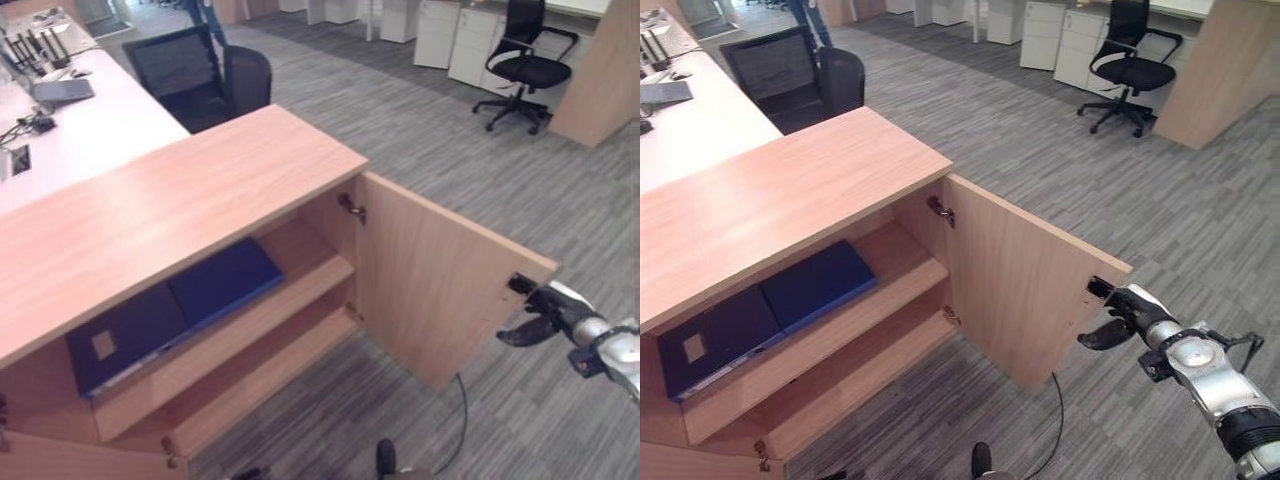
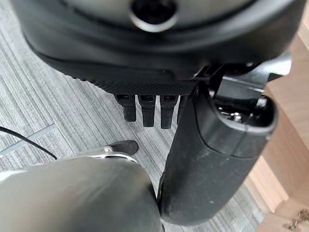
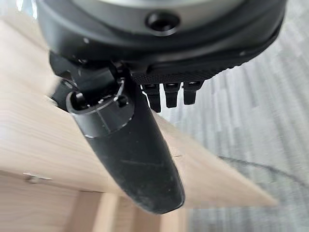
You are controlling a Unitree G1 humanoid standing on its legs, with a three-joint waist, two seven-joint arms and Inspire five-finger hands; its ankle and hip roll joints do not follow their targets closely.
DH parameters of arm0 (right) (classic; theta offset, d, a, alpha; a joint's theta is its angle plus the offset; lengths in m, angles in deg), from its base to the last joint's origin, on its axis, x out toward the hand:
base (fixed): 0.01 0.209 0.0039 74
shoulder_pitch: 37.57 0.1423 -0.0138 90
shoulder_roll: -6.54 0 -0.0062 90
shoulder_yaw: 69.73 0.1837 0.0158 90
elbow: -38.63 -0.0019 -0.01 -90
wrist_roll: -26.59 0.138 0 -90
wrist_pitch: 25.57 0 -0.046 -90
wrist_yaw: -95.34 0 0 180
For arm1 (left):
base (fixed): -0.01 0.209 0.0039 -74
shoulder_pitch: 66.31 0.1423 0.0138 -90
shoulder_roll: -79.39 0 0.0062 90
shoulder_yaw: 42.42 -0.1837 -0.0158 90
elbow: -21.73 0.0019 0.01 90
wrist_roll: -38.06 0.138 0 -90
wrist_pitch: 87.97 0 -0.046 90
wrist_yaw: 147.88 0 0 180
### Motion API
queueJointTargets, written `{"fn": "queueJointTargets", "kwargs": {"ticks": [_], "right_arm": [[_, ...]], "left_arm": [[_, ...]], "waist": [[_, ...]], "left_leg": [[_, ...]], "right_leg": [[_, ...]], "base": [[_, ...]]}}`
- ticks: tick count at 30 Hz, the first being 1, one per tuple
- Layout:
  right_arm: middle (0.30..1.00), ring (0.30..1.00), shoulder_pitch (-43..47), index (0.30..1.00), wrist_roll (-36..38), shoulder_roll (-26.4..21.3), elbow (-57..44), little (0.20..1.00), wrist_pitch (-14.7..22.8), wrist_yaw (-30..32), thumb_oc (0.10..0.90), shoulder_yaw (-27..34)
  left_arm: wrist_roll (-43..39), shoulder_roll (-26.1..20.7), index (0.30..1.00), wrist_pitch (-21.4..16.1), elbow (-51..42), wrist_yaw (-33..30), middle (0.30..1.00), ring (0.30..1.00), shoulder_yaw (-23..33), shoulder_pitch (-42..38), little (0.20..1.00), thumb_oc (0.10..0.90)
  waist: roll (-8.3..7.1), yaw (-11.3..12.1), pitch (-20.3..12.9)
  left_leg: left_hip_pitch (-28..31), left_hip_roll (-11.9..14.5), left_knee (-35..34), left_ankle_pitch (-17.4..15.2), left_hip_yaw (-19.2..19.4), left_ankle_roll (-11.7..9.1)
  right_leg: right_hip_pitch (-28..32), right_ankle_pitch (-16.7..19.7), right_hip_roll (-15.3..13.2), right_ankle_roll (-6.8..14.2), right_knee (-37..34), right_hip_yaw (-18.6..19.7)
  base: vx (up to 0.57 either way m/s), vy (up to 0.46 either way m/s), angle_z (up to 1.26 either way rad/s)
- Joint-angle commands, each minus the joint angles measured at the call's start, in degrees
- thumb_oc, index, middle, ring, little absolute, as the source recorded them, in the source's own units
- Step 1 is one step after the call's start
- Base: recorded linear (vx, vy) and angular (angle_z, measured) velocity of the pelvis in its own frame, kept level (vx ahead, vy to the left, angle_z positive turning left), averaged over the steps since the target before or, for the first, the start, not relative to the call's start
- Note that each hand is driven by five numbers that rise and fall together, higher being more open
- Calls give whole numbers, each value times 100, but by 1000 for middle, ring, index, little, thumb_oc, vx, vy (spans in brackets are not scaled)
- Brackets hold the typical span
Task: Put the empty folder in the office cabinet
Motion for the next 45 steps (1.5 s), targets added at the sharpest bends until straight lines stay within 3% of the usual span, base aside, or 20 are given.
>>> {"fn": "queueJointTargets", "kwargs": {"ticks": [1,2,3,4,5,11,14,18,19,22,24,26,29,34,39,40,43,45], "right_arm": [[900,900,1094,900,1043,1511,-1428,900,1286,-586,800,-120],[900,900,1044,900,1245,1846,-1608,900,1294,-596,800,-169],[900,900,961,900,1528,2473,-1952,900,1228,-675,800,-530],[900,900,902,900,1717,3174,-2045,900,966,-791,800,-1325],[900,900,907,900,1716,3180,-2038,900,970,-792,800,-1333],[900,900,1437,900,1684,4251,-1462,900,525,-1006,800,-2940],[900,900,1582,900,1622,4378,-1363,900,495,-1021,800,-3087],[900,900,1907,900,1471,4542,-1147,900,471,-1041,800,-3369],[900,900,1973,900,1355,4471,-1079,900,497,-987,800,-3366],[900,900,2027,900,1269,4453,-952,900,504,-884,800,-3363],[900,900,2018,900,1245,4449,-906,900,513,-873,800,-3331],[900,900,1922,900,1248,4445,-796,900,521,-841,800,-3250],[900,900,1736,900,1198,4388,-713,900,531,-793,800,-3109],[900,900,1035,900,719,4170,71,900,572,-599,800,-2487],[900,900,136,900,-559,4350,2222,900,573,27,800,-1393],[900,900,138,900,-562,4356,2230,900,579,25,800,-1391],[900,900,-255,900,-979,4705,4550,900,470,715,800,199],[900,900,-318,900,-1000,4709,4927,900,443,839,800,535]], "left_arm": [[297,-370,900,31,302,51,900,900,-209,-54,900,800],[307,-357,900,34,329,32,900,900,-207,-67,900,800],[326,-329,900,35,331,-25,900,900,-216,-92,900,800],[308,-284,900,35,260,-126,900,900,-253,-125,900,800],[308,-285,900,35,259,-127,900,900,-247,-121,900,800],[-24,-160,900,-76,72,-327,900,900,-471,-253,900,800],[-79,-151,900,-92,53,-371,900,900,-492,-277,900,800],[-303,-117,900,-198,-40,-454,900,900,-630,-433,900,800],[-406,-108,900,-230,-96,-457,900,900,-745,-588,900,800],[-580,-76,900,-254,-111,-447,900,900,-737,-635,900,800],[-596,-63,900,-251,-45,-442,900,900,-677,-623,900,800],[-597,-37,900,-225,108,-414,900,900,-586,-594,900,800],[-612,-1,900,-168,272,-375,900,900,-435,-528,900,800],[-588,58,900,-96,423,-203,900,900,-254,-336,900,800],[-644,72,900,-84,542,3,900,900,-188,-88,900,800],[-645,69,900,-85,542,3,900,900,-189,-87,900,800],[-1221,47,900,-211,444,-16,900,900,17,-5,900,800],[-1452,-3,900,-277,321,-65,900,900,153,-15,900,800]], "waist": [[-712,510,-375],[-707,514,-385],[-690,544,-367],[-694,581,-375],[-695,572,-375],[-690,774,-276],[-697,820,-244],[-788,1049,-90],[-875,1178,14],[-867,1357,105],[-836,1443,93],[-712,1508,30],[-602,1502,-52],[-434,1533,-228],[-260,1555,-369],[-264,1552,-370],[-225,1715,-430],[-224,1771,-441]], "left_leg": [[118,-412,509,-705,-82,-77],[121,-408,519,-708,-75,-77],[150,-382,542,-732,-55,-84],[116,-379,531,-682,-65,-102],[117,-378,532,-684,-67,-102],[89,-307,514,-615,-202,-156],[70,-304,504,-595,-257,-164],[-186,-371,656,-530,-499,-189],[-567,-428,1103,-548,-501,-225],[-822,-482,1853,-704,-134,-152],[-789,-560,2000,-768,2,-98],[-568,-487,1993,-973,128,-125],[-336,-361,1733,-877,318,-185],[-132,-417,751,-648,142,-255],[-22,-625,5,-414,-331,-163],[-22,-627,3,-412,-335,-162],[-60,-1012,-258,-354,-1012,61],[-80,-1095,-272,-358,-1154,96]], "right_leg": [[299,-991,-141,326,174,27],[303,-984,-144,318,170,24],[332,-985,-126,304,177,33],[311,-983,-150,287,193,1],[314,-984,-149,287,193,-2],[326,-1023,-171,269,250,-144],[317,-1021,-183,275,254,-181],[253,-1005,-301,301,335,-432],[237,-1028,-484,287,401,-803],[249,-1029,-649,221,458,-1270],[273,-1009,-712,210,464,-1550],[368,-1086,-678,250,445,-1795],[361,-1083,-807,262,445,-2204],[437,-978,-1083,368,515,-2682],[539,-756,-1465,549,638,-3127],[541,-754,-1467,551,638,-3132],[802,-363,-2014,874,709,-3684],[872,-302,-2111,947,714,-3815]], "base": [[7,-1,-45],[8,0,-48],[-10,3,-48],[-12,2,-41],[-15,4,-35],[-18,-5,22],[-21,-10,44],[-90,-50,96],[-148,-83,41],[-114,-49,107],[-9,-14,142],[60,38,100],[-35,104,89],[-38,145,80],[-46,183,76],[-49,228,58],[-29,259,64],[6,153,107]]}}
